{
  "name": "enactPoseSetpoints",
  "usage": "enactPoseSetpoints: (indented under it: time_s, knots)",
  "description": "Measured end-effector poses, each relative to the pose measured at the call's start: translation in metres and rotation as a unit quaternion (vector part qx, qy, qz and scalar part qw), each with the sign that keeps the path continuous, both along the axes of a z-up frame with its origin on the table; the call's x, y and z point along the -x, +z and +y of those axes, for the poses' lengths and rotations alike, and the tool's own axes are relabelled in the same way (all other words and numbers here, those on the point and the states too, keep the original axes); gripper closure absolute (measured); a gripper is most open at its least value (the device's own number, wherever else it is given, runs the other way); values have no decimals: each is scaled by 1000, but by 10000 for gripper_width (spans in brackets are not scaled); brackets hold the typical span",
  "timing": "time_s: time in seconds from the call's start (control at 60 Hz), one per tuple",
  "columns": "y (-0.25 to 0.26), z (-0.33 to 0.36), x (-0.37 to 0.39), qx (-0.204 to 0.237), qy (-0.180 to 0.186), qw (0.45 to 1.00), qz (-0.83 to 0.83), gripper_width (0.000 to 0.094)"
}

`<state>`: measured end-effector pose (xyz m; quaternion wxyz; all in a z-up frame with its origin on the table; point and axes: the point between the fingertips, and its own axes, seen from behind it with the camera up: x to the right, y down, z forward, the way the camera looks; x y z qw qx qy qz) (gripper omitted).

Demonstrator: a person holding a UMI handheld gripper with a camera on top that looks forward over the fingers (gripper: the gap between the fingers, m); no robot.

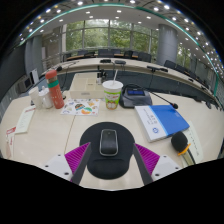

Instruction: Arrange mouse

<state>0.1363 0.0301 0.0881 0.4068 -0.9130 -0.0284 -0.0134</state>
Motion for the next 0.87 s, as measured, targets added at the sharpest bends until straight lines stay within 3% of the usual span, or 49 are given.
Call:
enactPoseSetpoints:
  time_s: [0.35,0.6,0.867]
  knots:
    - [105,-174,7,-35,0,999,8,77]
    - [128,-283,11,-47,12,999,8,79]
    - [144,-336,16,-65,19,997,22,77]
